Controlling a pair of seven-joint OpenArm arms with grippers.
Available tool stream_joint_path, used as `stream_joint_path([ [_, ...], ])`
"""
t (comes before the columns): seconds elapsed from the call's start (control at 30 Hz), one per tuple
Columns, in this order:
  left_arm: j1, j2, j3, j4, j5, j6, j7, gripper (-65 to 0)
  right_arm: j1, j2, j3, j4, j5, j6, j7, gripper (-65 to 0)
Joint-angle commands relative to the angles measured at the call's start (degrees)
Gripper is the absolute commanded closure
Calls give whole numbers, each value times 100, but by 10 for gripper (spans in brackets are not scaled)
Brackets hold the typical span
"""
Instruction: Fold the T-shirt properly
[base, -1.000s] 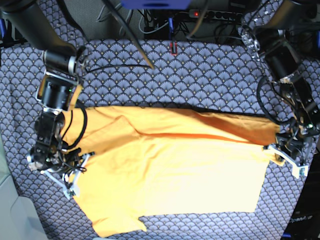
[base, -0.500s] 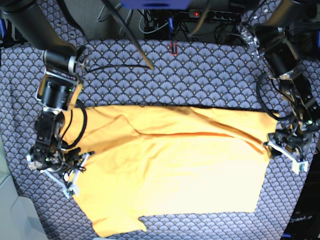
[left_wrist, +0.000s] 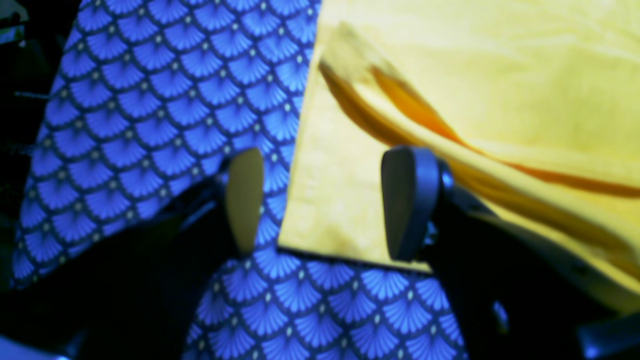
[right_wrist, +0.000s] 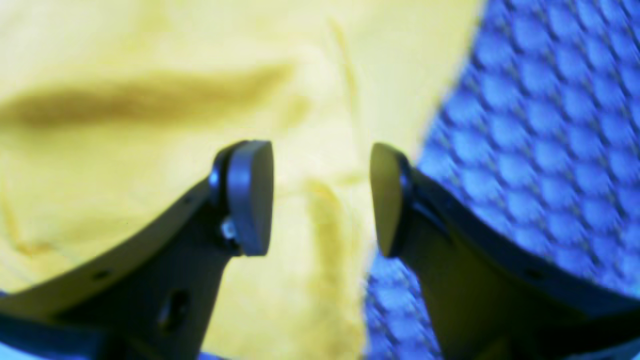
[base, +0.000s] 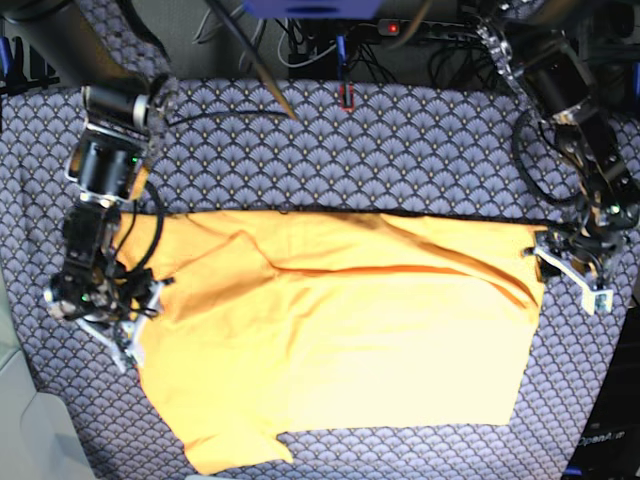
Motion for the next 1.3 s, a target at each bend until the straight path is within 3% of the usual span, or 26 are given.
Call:
stream_joint_path([
  [0.0, -49, -72, -7, 95, -60, -24, -149, -368, 59, 81, 49, 322, 50, -3, 13, -328],
  [0.2, 215, -54, -270, 104, -68, -24, -413, -369, -768, 116, 286, 1271, 50, -3, -22, -327],
  [0.4, 268, -54, -446, 60, -68, -41, -404, -370, -1234, 125, 295, 1342, 50, -3, 13, -327],
  [0.5, 303, -54, -429, 60, -68, -50, -404, -370, -1295, 125, 313, 1342, 50, -3, 13, -327],
  [0.63, 312, -54, -446, 60, -68, -331, -395, -370, -1304, 125, 541, 1342, 50, -3, -31, -327],
  [1.27, 435, -54, -446, 51, -33, -322, -395, -368, -1664, -86, 691, 1307, 59, -3, 22, -323],
])
